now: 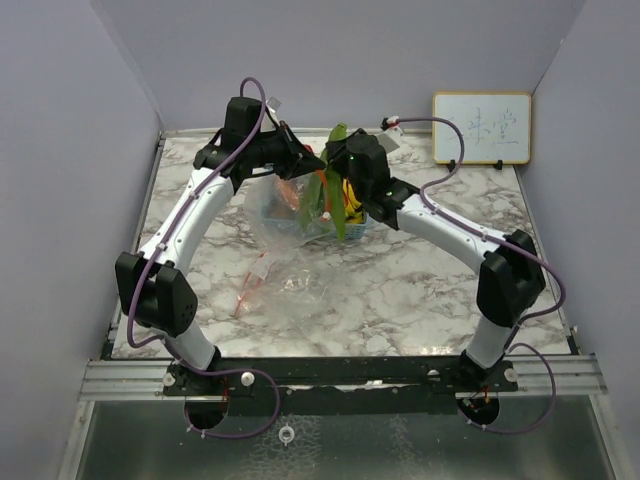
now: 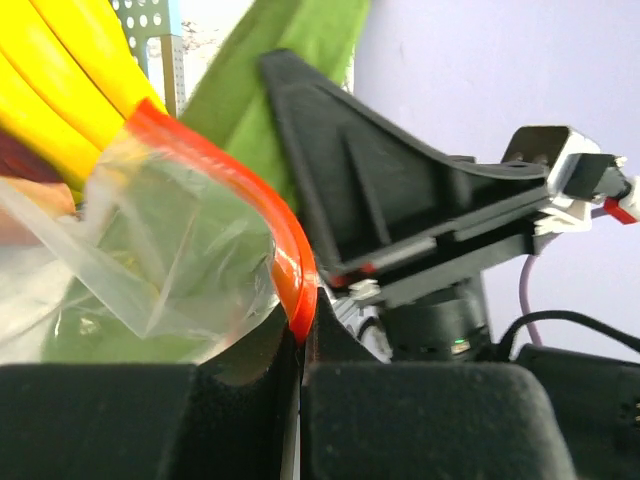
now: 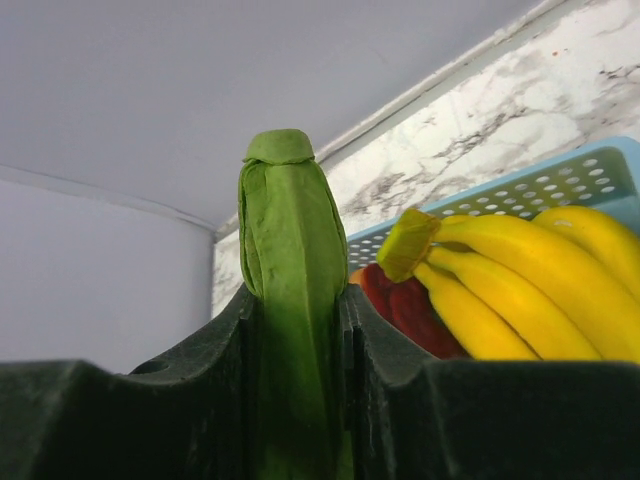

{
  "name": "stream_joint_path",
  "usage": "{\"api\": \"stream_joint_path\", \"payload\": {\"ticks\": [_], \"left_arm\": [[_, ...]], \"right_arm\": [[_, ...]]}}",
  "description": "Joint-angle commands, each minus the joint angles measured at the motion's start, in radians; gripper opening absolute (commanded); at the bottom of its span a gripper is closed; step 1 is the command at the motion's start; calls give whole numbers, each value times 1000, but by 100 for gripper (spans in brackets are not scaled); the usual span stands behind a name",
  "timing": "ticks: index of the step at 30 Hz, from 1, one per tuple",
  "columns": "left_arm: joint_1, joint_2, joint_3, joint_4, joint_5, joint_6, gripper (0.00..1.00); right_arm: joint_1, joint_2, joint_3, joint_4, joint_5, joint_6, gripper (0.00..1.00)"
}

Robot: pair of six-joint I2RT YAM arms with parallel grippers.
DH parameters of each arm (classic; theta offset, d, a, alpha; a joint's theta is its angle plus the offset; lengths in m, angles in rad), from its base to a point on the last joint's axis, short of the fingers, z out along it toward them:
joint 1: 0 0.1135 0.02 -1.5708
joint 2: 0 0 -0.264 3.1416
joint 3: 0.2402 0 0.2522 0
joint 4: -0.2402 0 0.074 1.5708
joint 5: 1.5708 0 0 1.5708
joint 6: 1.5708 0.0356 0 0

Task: Place the food in the zip-top bag and seal the zipper
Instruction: Place the fake vegetable in the zipper food storage bag.

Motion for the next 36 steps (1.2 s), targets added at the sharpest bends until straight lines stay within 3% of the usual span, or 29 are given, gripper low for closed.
{"api": "stream_joint_path", "payload": {"ticks": [1,6,14,26,36], "left_arm": [[-5,12,12,33,29,-9,0],[-6,20,16,104,62,-42,0],[-19,-31,-87,357,153,-172,0],[-19,-45,-147,367,171,-165,0],[-23,-16,-123,391,168,-187,0]], "right_arm": [[-49,-120,-59,93,-142,179,2],[-62,-76,-77,201,-150,219,2],[-67,123,117,306,-36,121,2],[-133,251,359,105,-50,302,2],[-124,243,256,136,-151,314,2]]}}
